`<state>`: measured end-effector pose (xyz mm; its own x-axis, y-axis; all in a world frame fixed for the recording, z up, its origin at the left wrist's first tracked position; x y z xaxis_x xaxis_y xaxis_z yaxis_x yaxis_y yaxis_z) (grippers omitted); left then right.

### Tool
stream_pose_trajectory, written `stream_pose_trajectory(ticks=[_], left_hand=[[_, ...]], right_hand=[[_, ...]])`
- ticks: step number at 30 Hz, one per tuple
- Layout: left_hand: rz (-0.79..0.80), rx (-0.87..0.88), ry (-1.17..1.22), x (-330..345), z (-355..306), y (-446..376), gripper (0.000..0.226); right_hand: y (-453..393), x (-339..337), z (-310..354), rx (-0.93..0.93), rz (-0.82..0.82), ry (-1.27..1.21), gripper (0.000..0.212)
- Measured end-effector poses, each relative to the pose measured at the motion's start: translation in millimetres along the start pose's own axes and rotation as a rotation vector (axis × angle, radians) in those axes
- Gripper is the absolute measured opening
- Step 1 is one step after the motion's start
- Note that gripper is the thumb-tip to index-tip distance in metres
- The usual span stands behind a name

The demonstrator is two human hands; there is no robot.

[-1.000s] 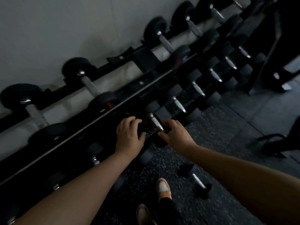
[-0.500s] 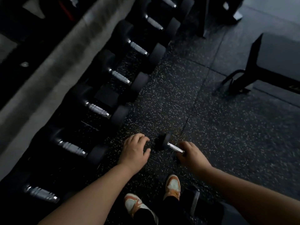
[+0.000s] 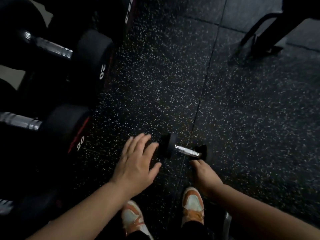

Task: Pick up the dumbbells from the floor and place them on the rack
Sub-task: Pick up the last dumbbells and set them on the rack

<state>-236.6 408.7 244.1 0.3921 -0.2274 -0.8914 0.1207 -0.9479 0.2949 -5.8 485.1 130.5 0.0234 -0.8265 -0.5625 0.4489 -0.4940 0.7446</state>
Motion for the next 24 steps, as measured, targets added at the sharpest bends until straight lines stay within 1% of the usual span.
stream_pose_trajectory(ticks=[1,3,6,8,10,13,15,19,22,24], left_hand=[[-0.046,0.105,-0.038,-13,3,-8,0.055],[-0.059,0.325,-0.101,-33,8,-28,0.051],[0.027,0.610,-0.227,-49,14,-66,0.042],[0.112,0.724,-0.324,-49,17,-89,0.038],[0.224,0.794,-0.420,-42,22,-105,0.035],[0.444,0.802,-0.484,-21,28,-112,0.034],[0.531,0.775,-0.473,-8,31,-109,0.031],[0.540,0.713,-0.397,-4,31,-109,0.039],[0.523,0.668,-0.332,-10,31,-114,0.050],[0.535,0.646,-0.299,-14,30,-115,0.053]], right_hand=[[-18,10,-2,0.010,0.022,0.014,0.046],[-51,26,-5,0.025,0.059,0.052,0.051],[-91,44,-7,0.039,0.043,0.115,0.055],[-110,53,-10,0.040,0.017,0.139,0.054],[-126,62,-16,0.046,-0.001,0.168,0.048],[-140,73,-28,0.068,0.000,0.193,0.047],[-147,77,-35,0.072,-0.012,0.219,0.048],[-162,79,-43,0.059,-0.058,0.251,0.045],[-179,78,-47,0.089,-0.071,0.188,0.031],[-189,79,-49,0.115,-0.032,0.175,0.024]])
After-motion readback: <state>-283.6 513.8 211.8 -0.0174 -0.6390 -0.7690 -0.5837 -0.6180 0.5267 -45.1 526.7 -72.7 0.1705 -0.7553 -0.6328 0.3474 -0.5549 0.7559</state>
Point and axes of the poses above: each hand's wrist, its own y-axis away from the middle knuckle, its own x-axis out of the palm, z = x × y, the point moved 4 cm from there along -y, towards the middle knuckle
